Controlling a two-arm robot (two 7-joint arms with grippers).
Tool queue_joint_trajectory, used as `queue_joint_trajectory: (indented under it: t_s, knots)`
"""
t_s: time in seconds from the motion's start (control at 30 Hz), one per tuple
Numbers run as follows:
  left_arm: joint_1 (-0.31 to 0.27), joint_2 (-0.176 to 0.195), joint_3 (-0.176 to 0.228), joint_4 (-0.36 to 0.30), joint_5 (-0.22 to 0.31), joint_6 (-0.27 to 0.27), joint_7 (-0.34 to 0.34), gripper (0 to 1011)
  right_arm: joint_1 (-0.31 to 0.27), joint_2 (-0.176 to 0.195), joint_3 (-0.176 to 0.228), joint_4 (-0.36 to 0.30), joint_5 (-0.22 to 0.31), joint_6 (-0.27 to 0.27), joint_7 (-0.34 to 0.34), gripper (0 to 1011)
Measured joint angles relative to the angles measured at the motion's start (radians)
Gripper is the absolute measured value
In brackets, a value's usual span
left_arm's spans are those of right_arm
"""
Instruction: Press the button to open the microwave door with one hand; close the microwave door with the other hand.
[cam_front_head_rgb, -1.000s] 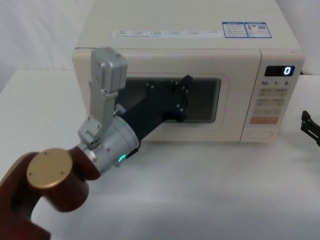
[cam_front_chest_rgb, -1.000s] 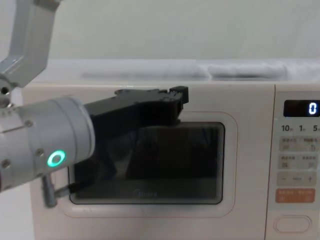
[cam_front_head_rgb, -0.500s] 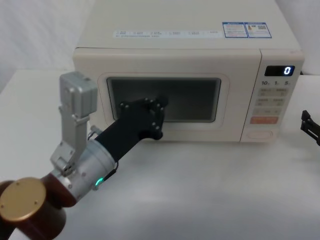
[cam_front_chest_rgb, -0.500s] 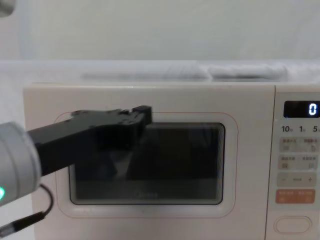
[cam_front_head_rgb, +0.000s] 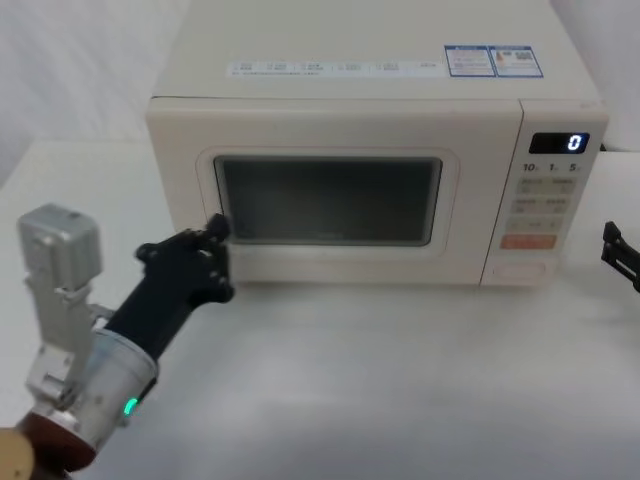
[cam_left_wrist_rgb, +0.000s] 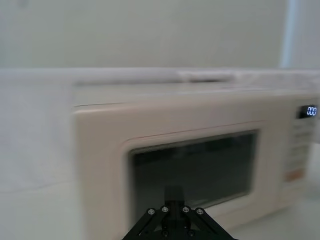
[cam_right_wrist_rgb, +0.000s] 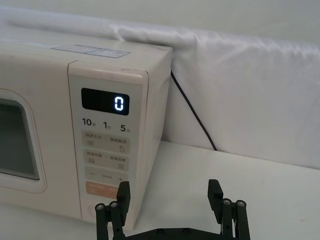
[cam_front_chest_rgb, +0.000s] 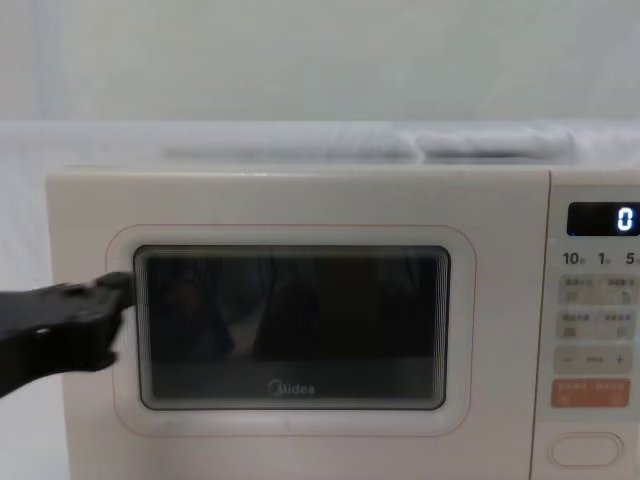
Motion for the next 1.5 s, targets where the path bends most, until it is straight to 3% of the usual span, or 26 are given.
queue_joint_trajectory:
  t_s: [0.27,0.6,1.03,1.5]
  knots:
    - [0.061,-0.026,-0.090,0.006,0.015,-0.035,0.057,0,0.000,0.000,0.000,0.000,0.000,0.000,0.000,1002]
    - [0.083,-0.065,-0.155,0.059,0.113,-0.061,0.151,0,0.000,0.000,0.000,0.000,0.000,0.000,0.000,1002]
    - [0.077,-0.126,-0.186,0.102,0.184,-0.055,0.215,0,0.000,0.000,0.000,0.000,0.000,0.000,0.000,1002]
    - [0.063,-0.174,-0.207,0.122,0.191,-0.024,0.197,0,0.000,0.000,0.000,0.000,0.000,0.000,0.000,1002]
